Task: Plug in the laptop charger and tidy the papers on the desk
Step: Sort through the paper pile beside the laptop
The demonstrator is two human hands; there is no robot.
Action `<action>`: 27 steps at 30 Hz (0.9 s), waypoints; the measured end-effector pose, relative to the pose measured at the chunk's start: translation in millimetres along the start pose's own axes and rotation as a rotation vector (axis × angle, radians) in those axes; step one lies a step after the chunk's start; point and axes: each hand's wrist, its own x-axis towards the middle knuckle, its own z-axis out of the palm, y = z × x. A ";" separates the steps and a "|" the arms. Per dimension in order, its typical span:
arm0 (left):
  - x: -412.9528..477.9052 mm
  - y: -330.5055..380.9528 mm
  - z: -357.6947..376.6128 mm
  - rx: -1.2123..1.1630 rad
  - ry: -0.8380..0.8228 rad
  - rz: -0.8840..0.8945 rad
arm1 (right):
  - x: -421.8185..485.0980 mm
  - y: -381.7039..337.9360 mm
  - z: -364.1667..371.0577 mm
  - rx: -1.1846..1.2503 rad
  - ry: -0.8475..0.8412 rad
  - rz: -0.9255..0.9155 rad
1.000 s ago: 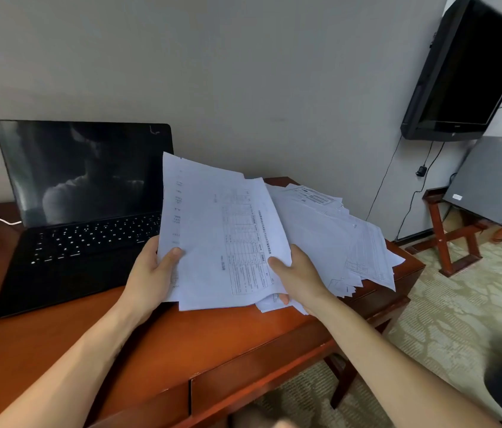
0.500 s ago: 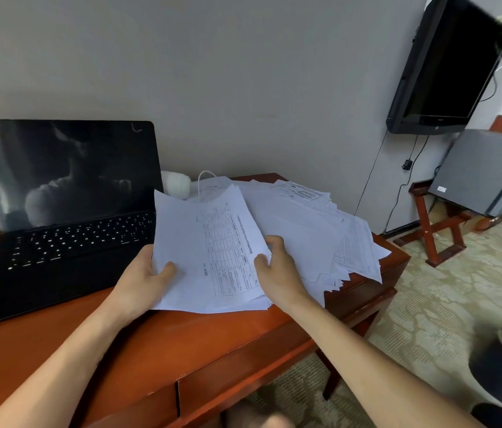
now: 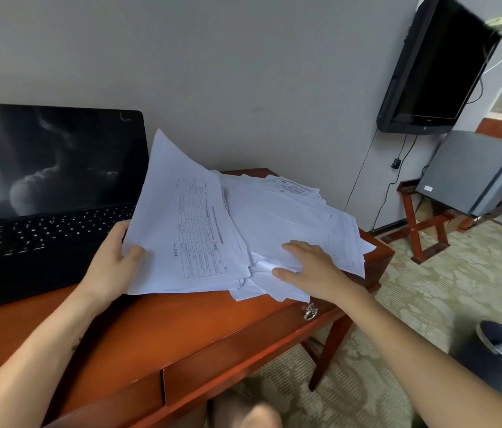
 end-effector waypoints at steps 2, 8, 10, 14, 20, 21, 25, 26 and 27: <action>0.4 -0.5 -1.1 -0.032 0.045 -0.002 | 4.3 3.0 -0.8 -0.157 0.064 -0.059; 6.4 -4.4 -8.1 -0.106 0.169 -0.046 | 8.3 3.2 -5.7 -0.332 0.086 -0.157; 7.9 -5.3 -10.8 -0.125 0.198 -0.060 | 8.3 7.5 -11.0 -0.240 0.043 -0.138; 7.6 -4.0 -12.1 -0.158 0.218 -0.046 | 4.6 16.0 -16.3 -0.070 0.013 -0.123; 7.9 -3.3 -10.8 -0.194 0.216 -0.045 | 2.9 17.2 -21.8 -0.341 0.046 -0.115; 8.1 -3.7 -11.1 -0.203 0.216 -0.051 | 4.2 15.3 -20.3 -0.383 0.083 -0.100; 8.3 -3.3 -11.8 -0.224 0.229 -0.075 | 9.3 9.5 -13.2 -0.474 0.234 -0.024; 8.1 -2.5 -11.6 -0.227 0.230 -0.077 | 9.1 9.6 -13.1 -0.422 0.278 -0.013; 7.6 -1.7 -11.4 -0.230 0.228 -0.078 | 8.0 9.5 -13.7 -0.341 0.335 -0.006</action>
